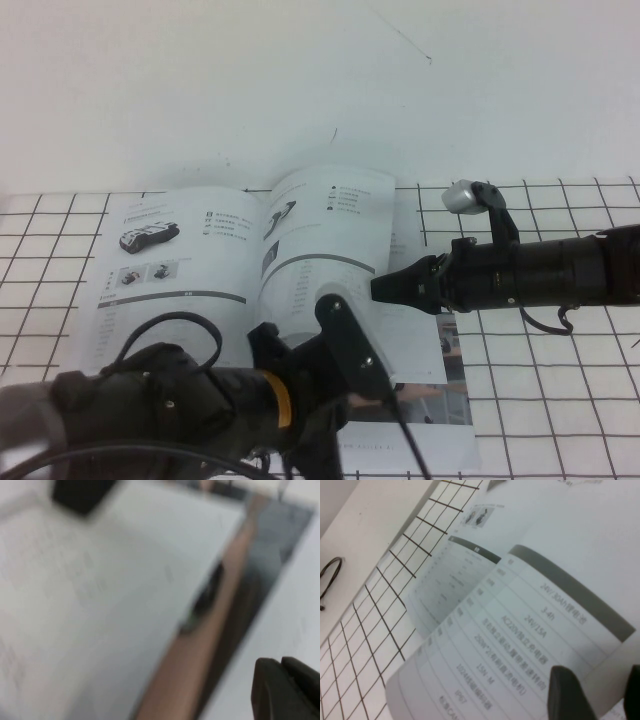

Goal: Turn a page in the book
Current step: Open the closed book

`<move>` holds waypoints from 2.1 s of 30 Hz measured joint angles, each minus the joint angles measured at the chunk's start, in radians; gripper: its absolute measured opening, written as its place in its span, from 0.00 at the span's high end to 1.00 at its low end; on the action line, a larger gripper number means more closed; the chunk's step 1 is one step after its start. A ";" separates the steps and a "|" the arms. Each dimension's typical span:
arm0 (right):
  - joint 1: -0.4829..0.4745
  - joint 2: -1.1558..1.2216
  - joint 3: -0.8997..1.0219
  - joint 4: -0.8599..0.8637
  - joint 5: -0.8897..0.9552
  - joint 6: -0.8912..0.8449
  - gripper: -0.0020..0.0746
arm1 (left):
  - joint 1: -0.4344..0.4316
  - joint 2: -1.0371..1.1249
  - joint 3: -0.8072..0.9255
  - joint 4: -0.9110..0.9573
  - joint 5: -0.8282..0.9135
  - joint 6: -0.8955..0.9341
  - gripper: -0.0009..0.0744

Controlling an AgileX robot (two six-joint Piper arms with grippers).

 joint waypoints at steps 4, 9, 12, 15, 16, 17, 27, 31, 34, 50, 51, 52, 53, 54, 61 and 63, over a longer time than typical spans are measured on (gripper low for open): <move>0.000 0.000 0.000 0.000 0.000 0.000 0.64 | 0.000 -0.036 -0.005 0.049 0.233 0.080 0.99; 0.000 0.000 0.000 0.000 0.000 0.000 0.64 | 0.005 -0.040 -0.055 0.063 0.505 0.209 0.99; 0.000 0.000 0.000 0.000 0.000 0.000 0.64 | 0.031 -0.040 -0.115 0.087 0.569 0.214 0.99; 0.000 0.000 0.000 0.000 -0.002 0.000 0.64 | 0.074 -0.034 -0.170 0.200 0.635 0.153 0.99; 0.000 0.000 0.000 0.000 -0.002 0.000 0.64 | 0.094 -0.029 -0.182 0.260 0.651 0.113 0.99; 0.000 0.000 0.000 0.000 -0.003 0.000 0.64 | 0.116 -0.027 -0.197 0.327 0.666 0.044 0.99; 0.000 0.000 0.000 0.000 -0.003 0.000 0.64 | 0.247 -0.092 -0.228 0.912 0.420 -0.899 0.99; 0.000 0.000 0.000 0.000 -0.005 0.000 0.64 | 0.249 -0.144 -0.206 1.141 0.200 -1.165 0.99; 0.000 0.000 0.000 0.000 -0.005 0.000 0.64 | 0.242 -0.150 -0.189 1.338 0.189 -1.431 0.99; 0.000 0.000 0.000 0.000 -0.005 0.000 0.64 | 0.240 -0.152 -0.049 1.630 0.074 -1.747 0.99; 0.000 0.000 0.000 0.000 -0.005 0.000 0.64 | 0.240 -0.152 -0.049 1.626 0.114 -1.679 0.99; 0.000 0.000 0.000 0.000 -0.007 0.000 0.64 | 0.240 -0.152 -0.049 1.614 0.151 -1.611 0.99; 0.000 0.000 0.000 0.000 -0.007 0.000 0.64 | 0.240 -0.152 -0.049 1.584 0.203 -1.512 0.99; 0.000 0.000 0.000 0.000 -0.007 0.000 0.64 | 0.240 -0.152 -0.051 1.537 0.261 -1.407 0.99; 0.000 0.000 0.000 0.000 -0.011 0.000 0.64 | 0.281 -0.068 -0.143 0.833 0.745 -0.614 0.99; 0.000 0.000 0.000 0.000 -0.017 0.000 0.64 | 0.289 -0.063 -0.149 0.597 0.779 -0.445 0.99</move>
